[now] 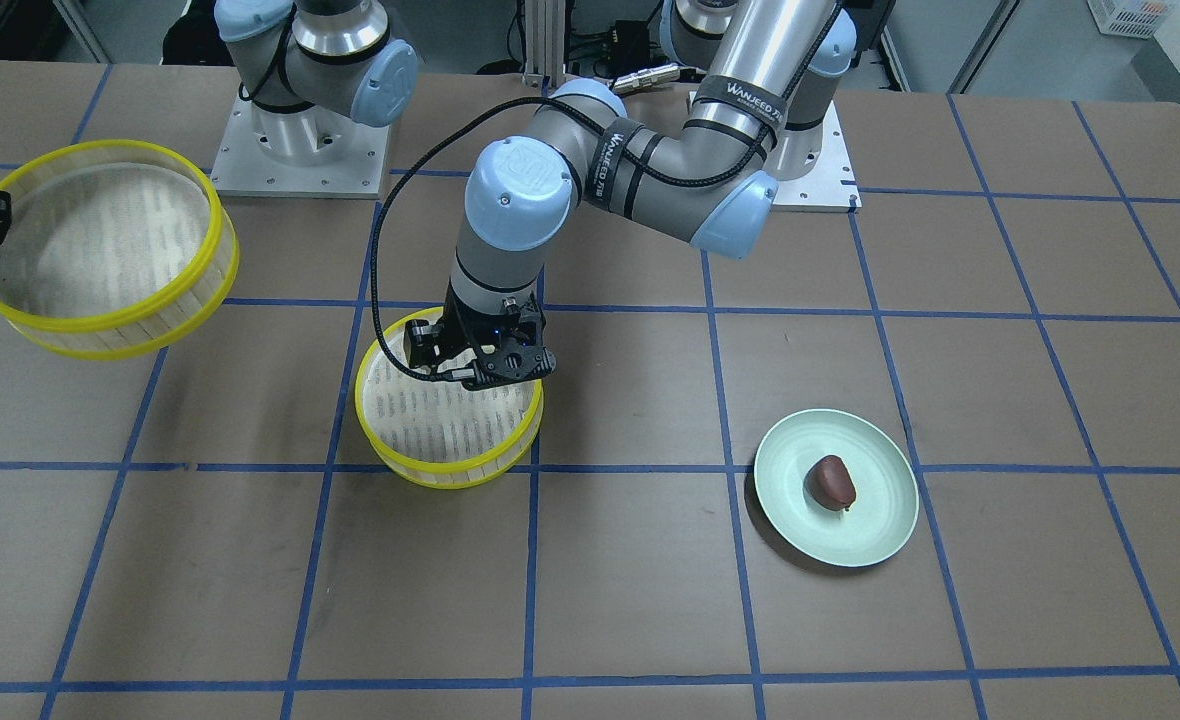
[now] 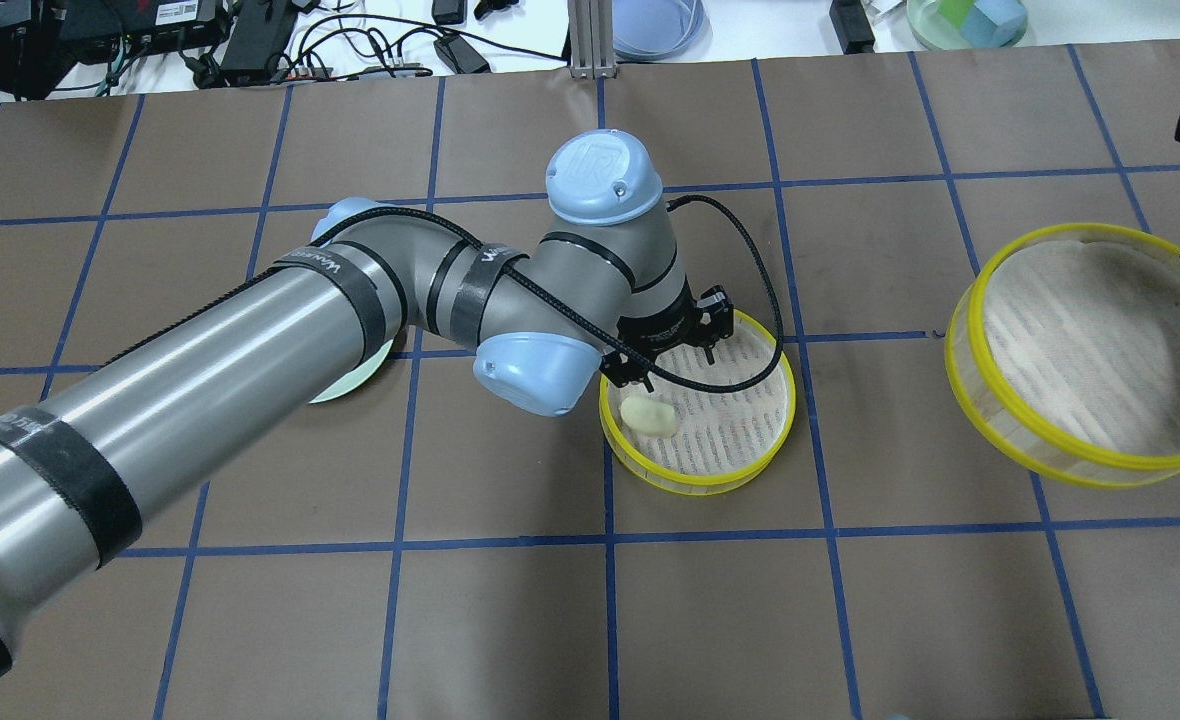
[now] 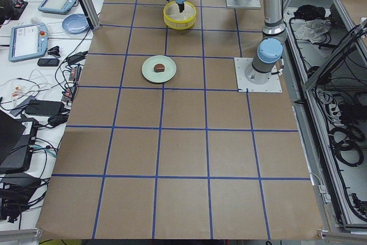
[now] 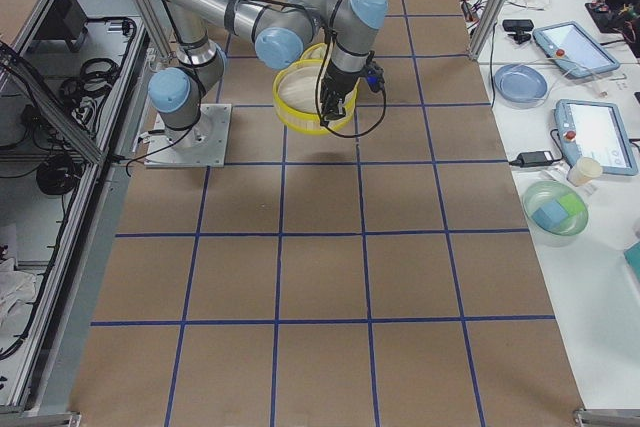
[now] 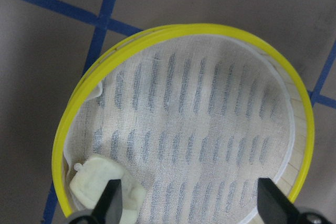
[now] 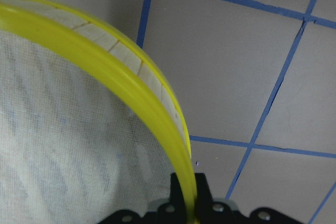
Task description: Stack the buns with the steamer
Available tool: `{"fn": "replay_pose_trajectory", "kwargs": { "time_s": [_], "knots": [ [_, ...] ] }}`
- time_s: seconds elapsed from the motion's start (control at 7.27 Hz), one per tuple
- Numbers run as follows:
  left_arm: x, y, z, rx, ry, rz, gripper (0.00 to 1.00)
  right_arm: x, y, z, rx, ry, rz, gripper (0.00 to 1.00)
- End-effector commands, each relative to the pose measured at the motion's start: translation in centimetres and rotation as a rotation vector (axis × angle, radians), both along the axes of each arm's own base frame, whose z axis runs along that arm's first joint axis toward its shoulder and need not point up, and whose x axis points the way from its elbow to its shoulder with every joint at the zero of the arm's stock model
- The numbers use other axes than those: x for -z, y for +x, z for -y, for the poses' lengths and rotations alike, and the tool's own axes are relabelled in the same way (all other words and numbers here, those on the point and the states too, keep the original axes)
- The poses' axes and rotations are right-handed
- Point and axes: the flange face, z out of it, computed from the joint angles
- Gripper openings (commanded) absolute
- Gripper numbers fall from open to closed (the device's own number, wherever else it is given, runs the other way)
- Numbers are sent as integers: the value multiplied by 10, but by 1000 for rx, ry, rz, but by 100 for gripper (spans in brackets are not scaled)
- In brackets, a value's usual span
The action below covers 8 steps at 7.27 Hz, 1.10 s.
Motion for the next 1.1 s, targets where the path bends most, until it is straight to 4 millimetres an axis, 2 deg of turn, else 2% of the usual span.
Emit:
{"fn": "replay_pose_trajectory", "kwargs": {
  "time_s": [0.0,0.14,0.28,0.41,0.55,0.69,0.83,0.96],
  "knots": [
    [-26,43,24,139,-117,102,100,17,51,20,46,-3,-40,0],
    [-39,81,38,192,-117,132,100,31,89,30,53,-13,1,0],
    [-50,130,54,271,-103,172,100,44,128,39,114,-34,25,0],
    [-56,186,68,273,-86,190,100,58,166,47,105,-47,32,0],
    [-51,249,84,338,-68,222,100,71,203,54,126,-83,51,0],
    [-39,316,98,321,-45,207,100,82,232,51,115,-78,87,0],
    [-24,370,107,278,-15,199,100,92,251,49,89,-64,101,0],
    [-5,382,110,292,11,194,100,98,273,45,47,-54,99,0]
  ]
}}
